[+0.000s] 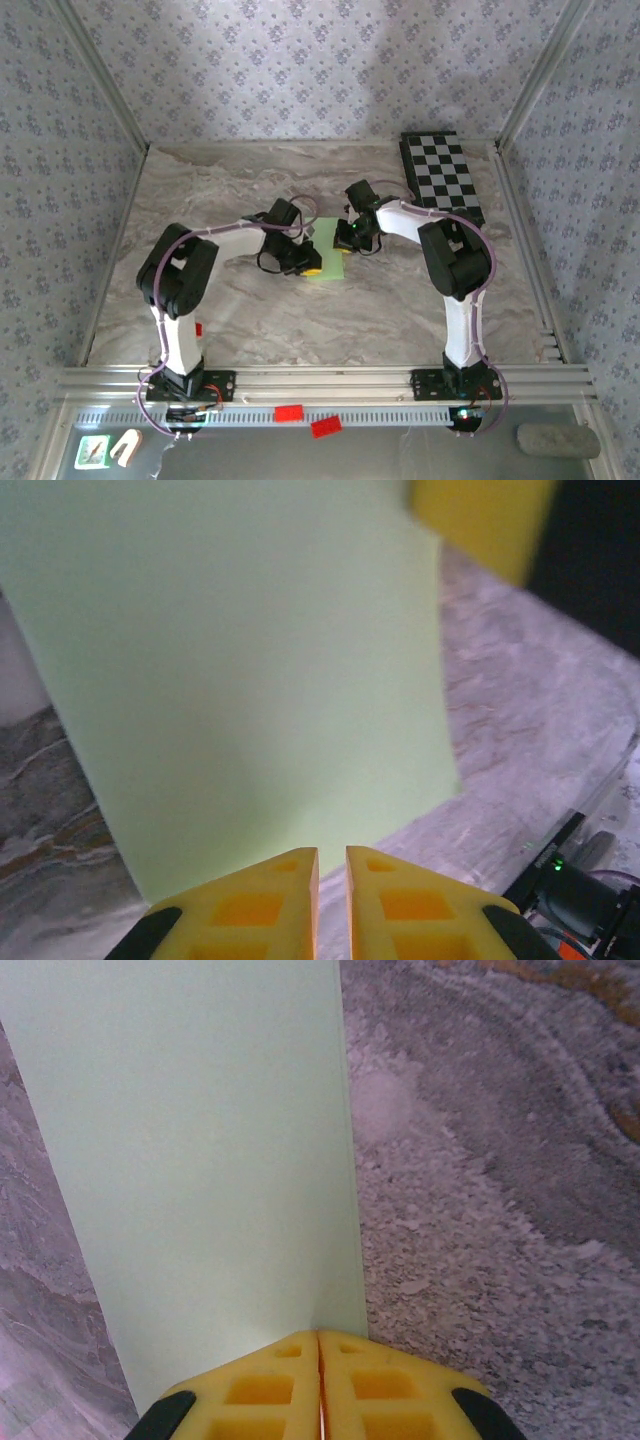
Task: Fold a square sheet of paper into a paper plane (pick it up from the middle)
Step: First fold the square sheet of paper in half at the center of the table.
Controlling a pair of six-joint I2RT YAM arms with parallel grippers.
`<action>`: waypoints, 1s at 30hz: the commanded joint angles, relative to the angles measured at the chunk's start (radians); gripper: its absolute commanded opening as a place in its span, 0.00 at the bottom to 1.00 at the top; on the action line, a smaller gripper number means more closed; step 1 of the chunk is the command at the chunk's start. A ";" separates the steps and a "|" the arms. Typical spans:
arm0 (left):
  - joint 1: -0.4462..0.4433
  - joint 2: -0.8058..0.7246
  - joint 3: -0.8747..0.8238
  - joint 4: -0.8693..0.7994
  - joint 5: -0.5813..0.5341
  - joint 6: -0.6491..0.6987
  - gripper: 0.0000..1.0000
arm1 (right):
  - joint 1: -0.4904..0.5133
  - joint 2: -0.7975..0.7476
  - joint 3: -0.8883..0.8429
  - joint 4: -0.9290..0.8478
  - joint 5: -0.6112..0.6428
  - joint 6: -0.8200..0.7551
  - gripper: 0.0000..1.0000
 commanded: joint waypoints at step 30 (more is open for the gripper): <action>0.087 -0.043 0.060 0.026 -0.033 -0.047 0.22 | 0.001 0.047 0.042 -0.071 -0.016 -0.127 0.09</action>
